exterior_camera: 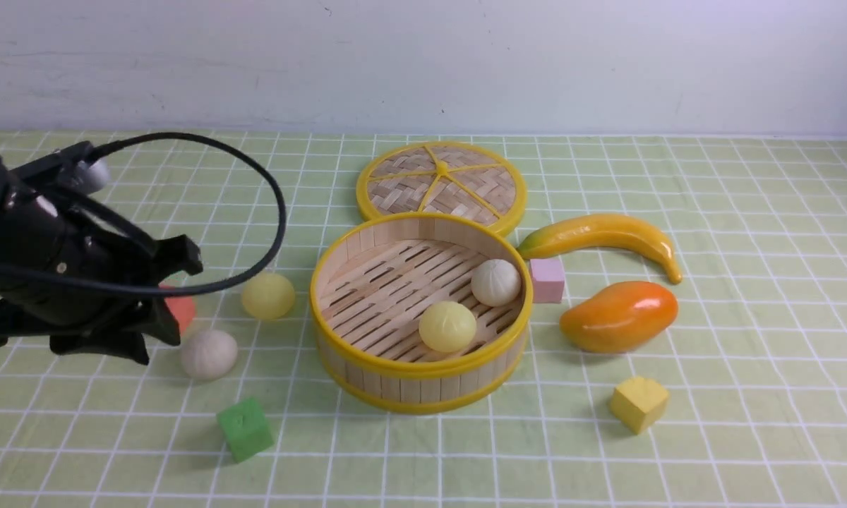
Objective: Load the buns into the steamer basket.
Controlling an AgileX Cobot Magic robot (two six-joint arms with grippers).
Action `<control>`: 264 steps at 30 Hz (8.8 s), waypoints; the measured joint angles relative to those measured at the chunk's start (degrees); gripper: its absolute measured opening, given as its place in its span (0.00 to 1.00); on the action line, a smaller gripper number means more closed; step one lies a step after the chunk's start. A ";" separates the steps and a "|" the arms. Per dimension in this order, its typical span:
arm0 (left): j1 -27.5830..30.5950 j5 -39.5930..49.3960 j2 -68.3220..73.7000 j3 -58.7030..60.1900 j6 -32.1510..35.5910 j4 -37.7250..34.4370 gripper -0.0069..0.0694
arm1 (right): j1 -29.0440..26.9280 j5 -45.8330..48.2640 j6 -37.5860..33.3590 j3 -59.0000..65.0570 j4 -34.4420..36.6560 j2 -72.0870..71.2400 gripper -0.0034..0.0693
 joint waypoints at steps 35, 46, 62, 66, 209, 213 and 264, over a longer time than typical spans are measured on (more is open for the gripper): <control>-7.15 2.49 20.92 -18.69 0.54 19.94 0.53 | 0.00 0.00 0.00 0.00 0.00 0.00 0.27; -7.15 2.24 25.98 -18.69 0.03 20.40 0.49 | 0.00 -0.01 0.00 0.00 0.00 0.00 0.29; -7.15 0.89 28.14 -18.76 0.37 21.13 0.24 | 0.00 -0.01 0.00 0.00 0.00 0.00 0.31; -7.11 0.72 28.14 -18.76 2.08 20.62 0.10 | 0.00 -0.01 0.00 0.00 0.00 0.00 0.32; -7.93 13.08 37.49 -55.46 5.86 3.57 0.07 | 0.00 -0.01 0.00 0.00 0.00 0.00 0.38; -11.85 9.12 39.62 -55.65 6.16 2.50 0.07 | 0.00 -0.01 0.00 0.00 0.00 0.00 0.38; -13.91 16.36 -46.52 12.42 -0.08 6.59 0.07 | 0.00 -0.01 0.00 0.00 0.00 0.00 0.38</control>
